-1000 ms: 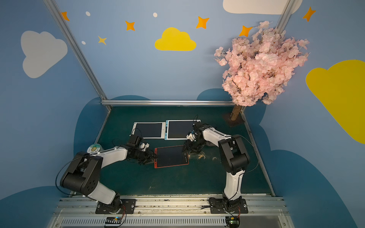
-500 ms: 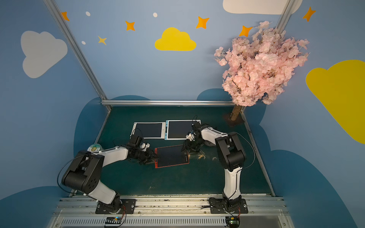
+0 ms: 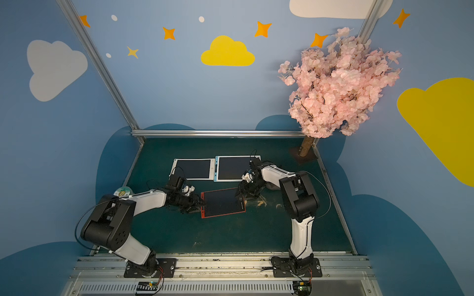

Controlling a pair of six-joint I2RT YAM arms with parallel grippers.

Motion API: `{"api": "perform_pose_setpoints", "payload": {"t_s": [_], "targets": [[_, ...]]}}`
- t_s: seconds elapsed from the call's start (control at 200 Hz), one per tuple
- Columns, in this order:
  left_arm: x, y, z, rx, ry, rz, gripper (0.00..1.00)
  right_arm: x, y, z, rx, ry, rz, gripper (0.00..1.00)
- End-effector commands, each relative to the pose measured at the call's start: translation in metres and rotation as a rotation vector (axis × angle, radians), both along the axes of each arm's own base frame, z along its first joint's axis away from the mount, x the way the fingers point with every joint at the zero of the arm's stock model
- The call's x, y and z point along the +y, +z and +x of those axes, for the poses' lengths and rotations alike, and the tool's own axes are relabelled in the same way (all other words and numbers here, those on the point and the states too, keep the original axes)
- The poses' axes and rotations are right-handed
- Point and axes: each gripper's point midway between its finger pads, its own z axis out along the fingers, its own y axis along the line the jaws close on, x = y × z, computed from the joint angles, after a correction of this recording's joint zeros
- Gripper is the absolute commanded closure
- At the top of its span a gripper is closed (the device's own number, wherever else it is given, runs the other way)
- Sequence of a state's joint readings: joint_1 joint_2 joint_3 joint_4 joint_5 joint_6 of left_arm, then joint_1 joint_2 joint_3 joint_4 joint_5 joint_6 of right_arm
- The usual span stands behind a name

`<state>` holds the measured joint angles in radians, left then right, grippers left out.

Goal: Wipe the drawing tablet
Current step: Adjust the drawing tablet at the center of the board.

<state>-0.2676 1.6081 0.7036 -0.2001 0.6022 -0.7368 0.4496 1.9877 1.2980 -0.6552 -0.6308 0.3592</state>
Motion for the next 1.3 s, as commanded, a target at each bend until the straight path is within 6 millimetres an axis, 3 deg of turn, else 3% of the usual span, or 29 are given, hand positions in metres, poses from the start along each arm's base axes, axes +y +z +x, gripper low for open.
{"api": "perform_pose_setpoints", "payload": {"t_s": [0.0,0.275,0.445,0.736,1.111,1.296], "targets": [[-0.001,-0.013,-0.003,0.019,-0.02,0.024,0.52,0.043,0.038,-0.015,0.061,0.072,0.267,0.4],[-0.001,-0.01,-0.003,0.011,-0.021,0.019,0.52,0.073,0.094,-0.031,0.082,0.146,0.486,0.41],[-0.001,-0.01,-0.003,0.009,-0.026,0.021,0.52,0.08,0.115,-0.036,0.086,0.169,0.556,0.41],[-0.003,-0.013,-0.005,0.018,-0.032,0.011,0.52,0.079,0.119,-0.038,0.086,0.171,0.541,0.43],[-0.004,-0.012,-0.004,0.015,-0.035,0.006,0.52,0.082,0.115,-0.033,0.091,0.168,0.522,0.6],[-0.004,-0.012,-0.003,0.014,-0.036,0.007,0.52,0.085,0.112,-0.034,0.101,0.171,0.52,0.6]]}}
